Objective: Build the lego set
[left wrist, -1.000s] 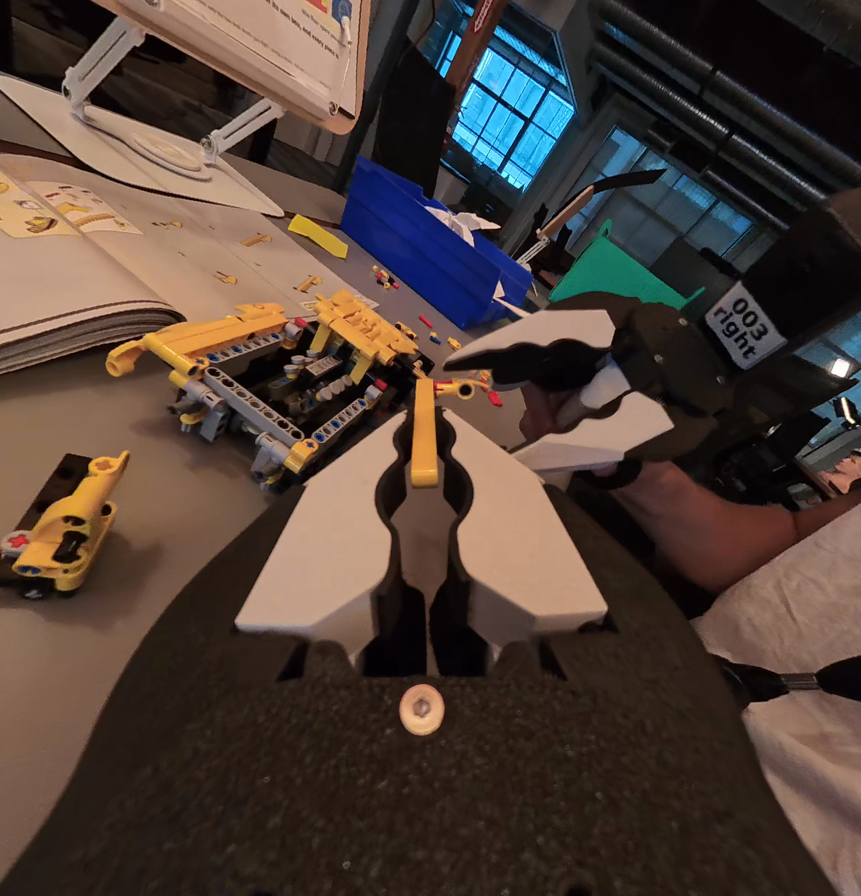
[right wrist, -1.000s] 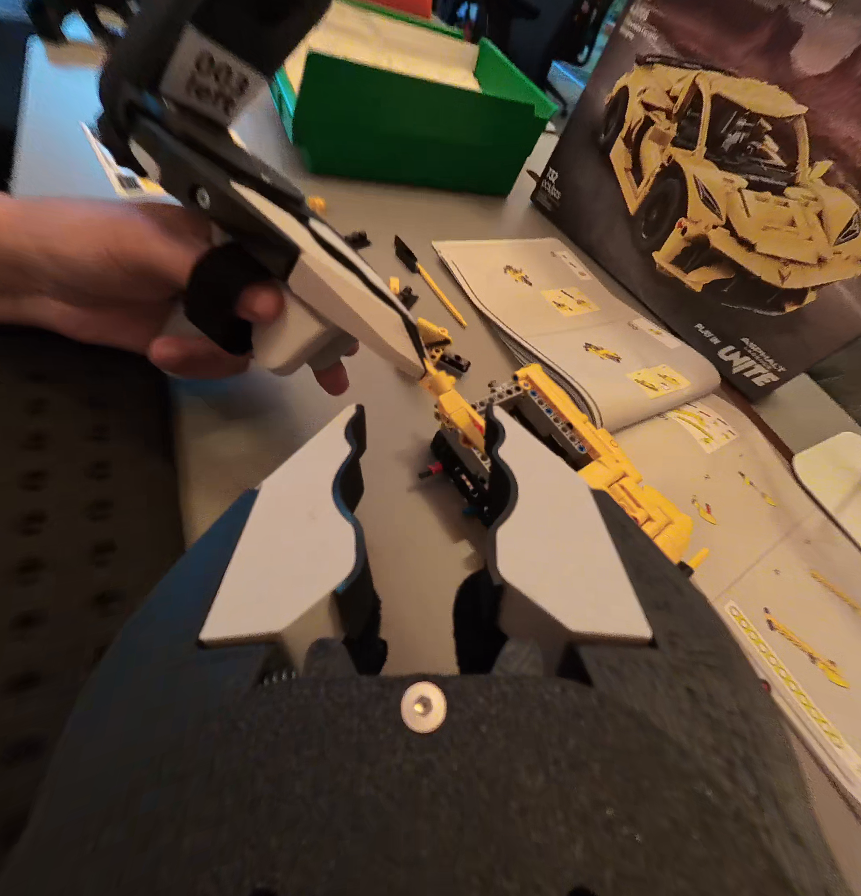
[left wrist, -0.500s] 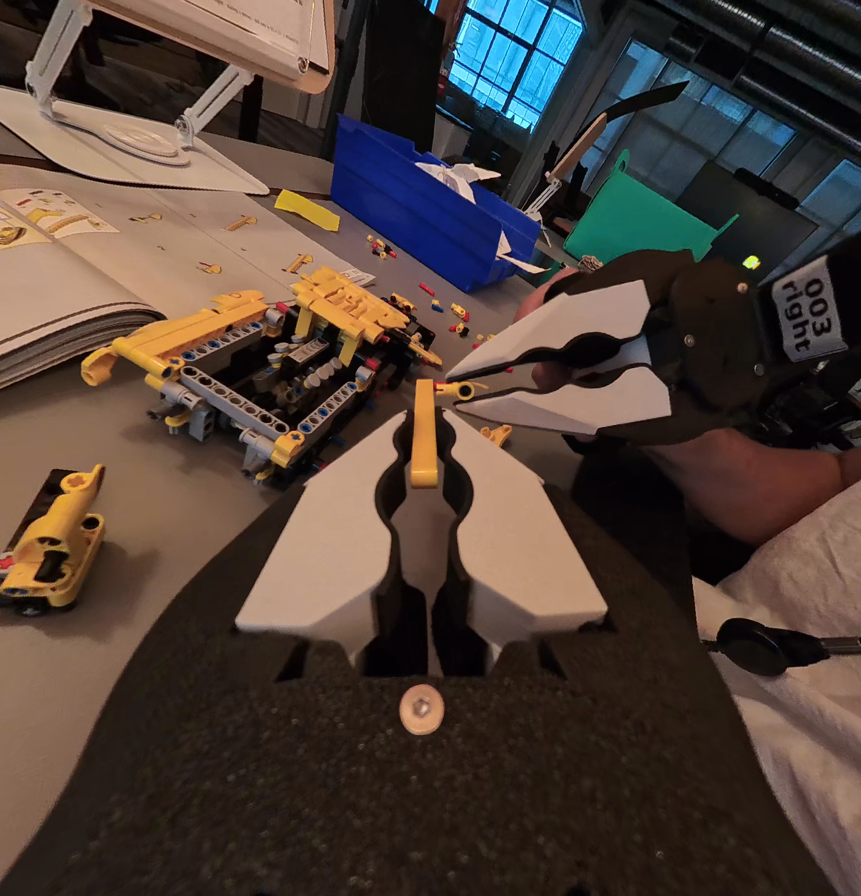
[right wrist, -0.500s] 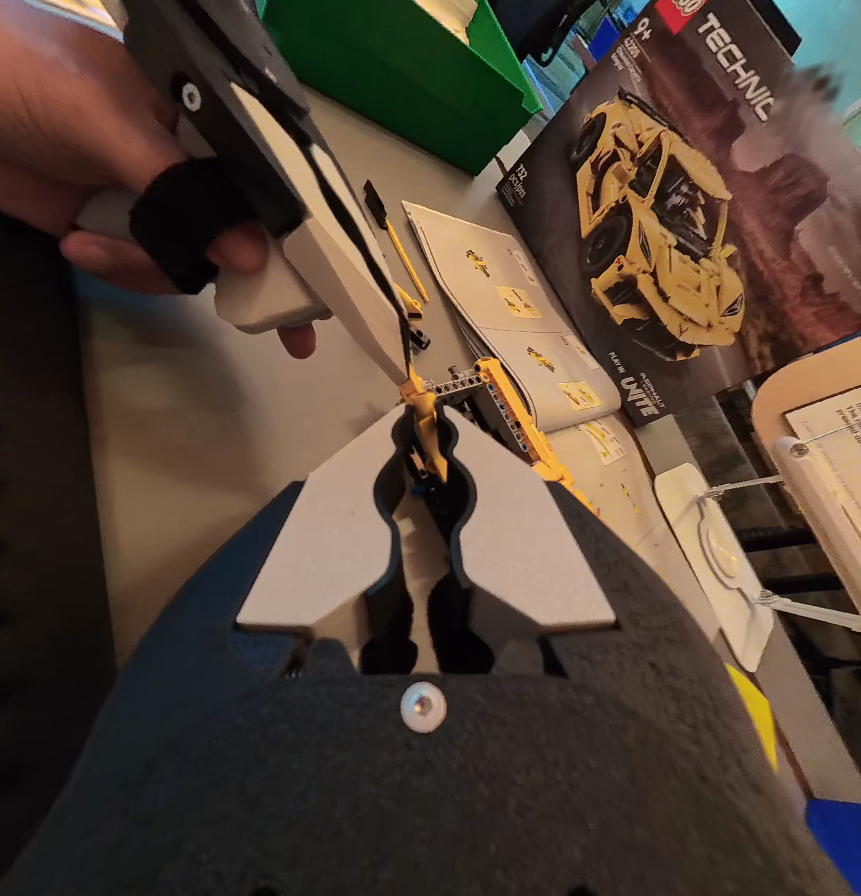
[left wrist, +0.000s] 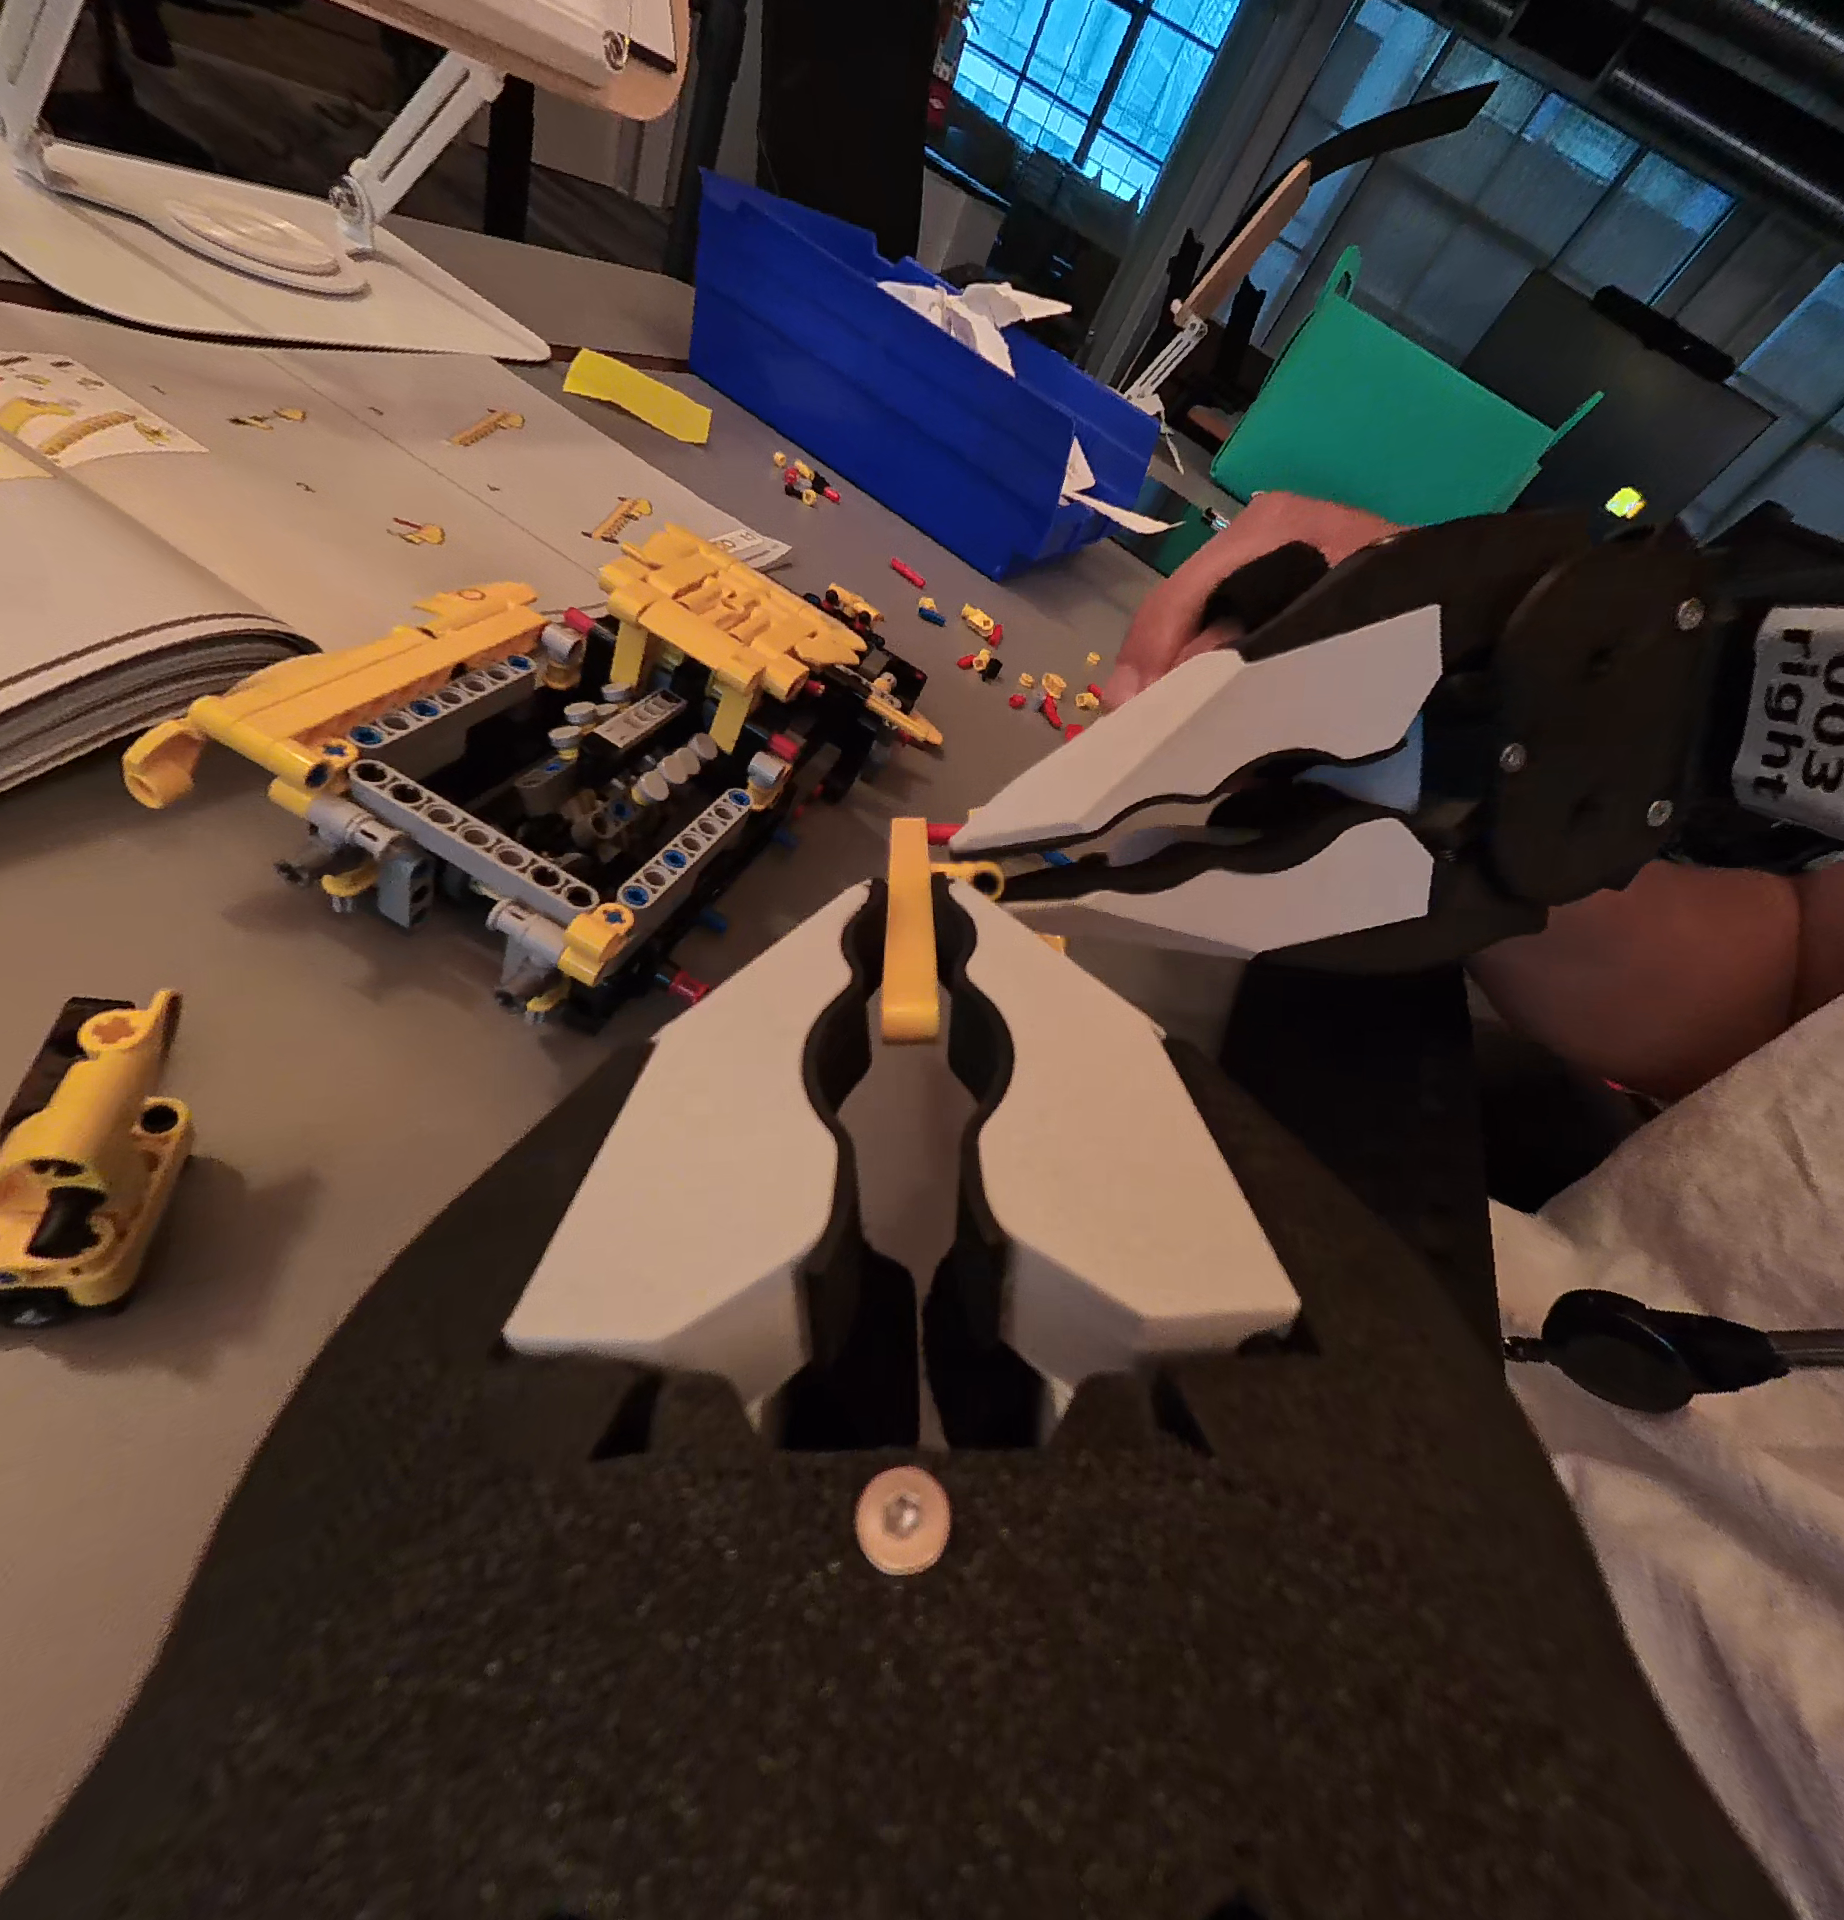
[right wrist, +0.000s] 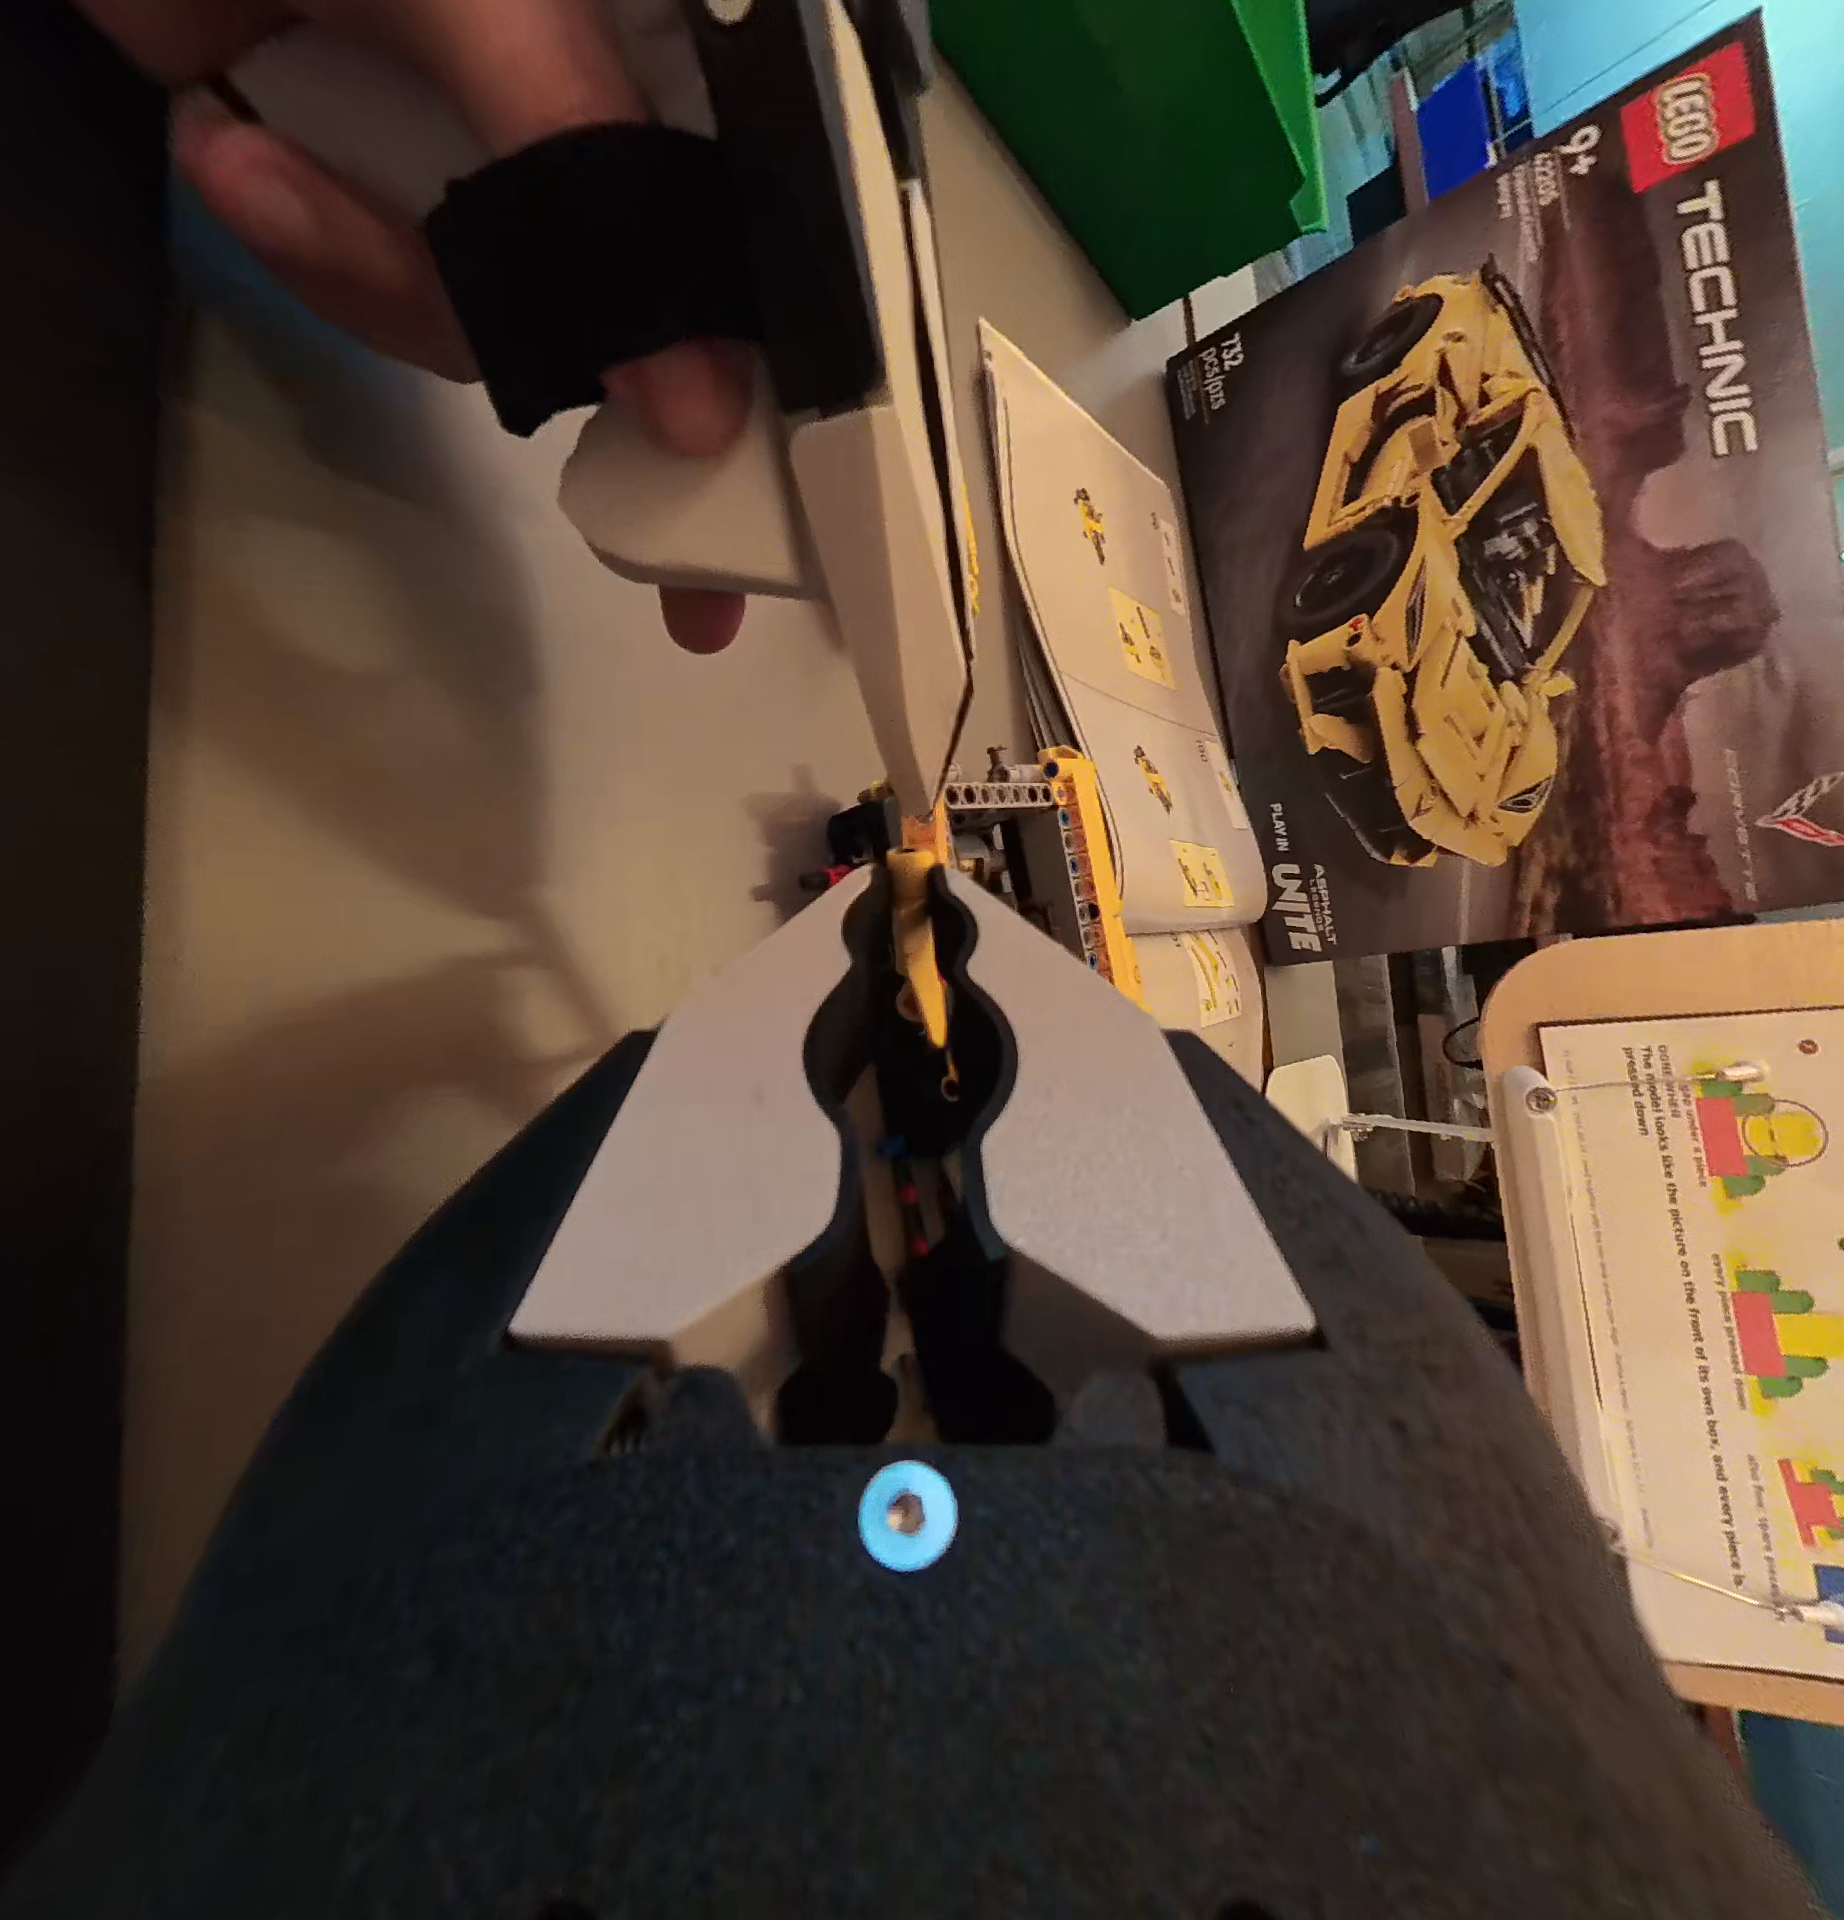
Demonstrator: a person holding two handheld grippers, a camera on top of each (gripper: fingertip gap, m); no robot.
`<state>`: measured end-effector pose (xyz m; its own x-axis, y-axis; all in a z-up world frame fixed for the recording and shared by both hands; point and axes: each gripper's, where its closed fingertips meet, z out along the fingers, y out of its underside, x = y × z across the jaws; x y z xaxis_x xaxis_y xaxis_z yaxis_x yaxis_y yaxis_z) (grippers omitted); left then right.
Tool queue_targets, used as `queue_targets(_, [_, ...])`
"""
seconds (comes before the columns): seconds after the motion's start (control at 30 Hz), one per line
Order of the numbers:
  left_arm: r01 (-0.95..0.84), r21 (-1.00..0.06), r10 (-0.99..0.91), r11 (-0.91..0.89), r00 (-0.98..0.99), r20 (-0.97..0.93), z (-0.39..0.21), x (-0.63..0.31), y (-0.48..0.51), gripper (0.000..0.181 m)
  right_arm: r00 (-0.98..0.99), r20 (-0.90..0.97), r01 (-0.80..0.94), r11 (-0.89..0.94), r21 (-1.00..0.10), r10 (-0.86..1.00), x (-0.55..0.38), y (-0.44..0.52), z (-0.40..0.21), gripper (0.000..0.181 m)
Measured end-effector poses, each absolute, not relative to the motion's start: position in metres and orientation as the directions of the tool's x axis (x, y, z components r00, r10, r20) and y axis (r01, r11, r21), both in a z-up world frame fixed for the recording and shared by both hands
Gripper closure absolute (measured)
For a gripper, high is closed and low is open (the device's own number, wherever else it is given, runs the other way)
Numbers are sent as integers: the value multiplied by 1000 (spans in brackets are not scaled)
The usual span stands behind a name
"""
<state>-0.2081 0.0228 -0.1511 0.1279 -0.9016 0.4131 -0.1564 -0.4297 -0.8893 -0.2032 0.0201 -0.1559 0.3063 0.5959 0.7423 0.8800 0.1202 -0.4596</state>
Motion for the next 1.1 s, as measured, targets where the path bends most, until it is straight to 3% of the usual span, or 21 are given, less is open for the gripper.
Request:
queue_targets(0.17, [-188, -895, -913, -404, 137, 383, -156, -207, 21, 174, 272, 744, 899, 115, -423, 610, -201, 19, -162, 175])
queue_targets(0.3, [-177, -888, -906, -424, 91, 414, -152, -208, 18, 174, 286, 734, 879, 137, -457, 616, -203, 15, -158, 175])
queue_targets(0.4, [-164, -906, -921, -389, 71, 383, -148, -207, 14, 174, 376, 634, 816, 82, -572, 675, -204, 10, -156, 172])
queue_targets(0.5, [-142, -931, -941, -338, 51, 334, -141, -208, 9, 174, 437, 410, 706, -23, -707, 800, -208, -5, -153, 144])
queue_targets(0.63, [-114, -956, -962, -271, 25, 270, -134, -209, 3, 174, 466, 140, 540, -156, -827, 874, -195, -15, -126, 136])
queue_targets(0.7, [-106, -967, -973, -230, 17, 230, -131, -208, -1, 173, 446, 39, 536, -231, -812, 894, -186, -16, -125, 133])
queue_targets(0.8, [-79, -977, -980, -197, -14, 198, -124, -208, -7, 173, 420, 59, 638, -249, -728, 905, -174, -14, -140, 122])
queue_targets(1.03, [-75, -978, -979, -193, -56, 197, -122, -208, -16, 173, 331, -22, 571, -219, -791, 943, -198, -21, -137, 126])
queue_targets(1.1, [-67, -974, -973, -214, -70, 219, -120, -208, -17, 173, 308, -64, 541, -230, -809, 949, -202, -22, -136, 137])
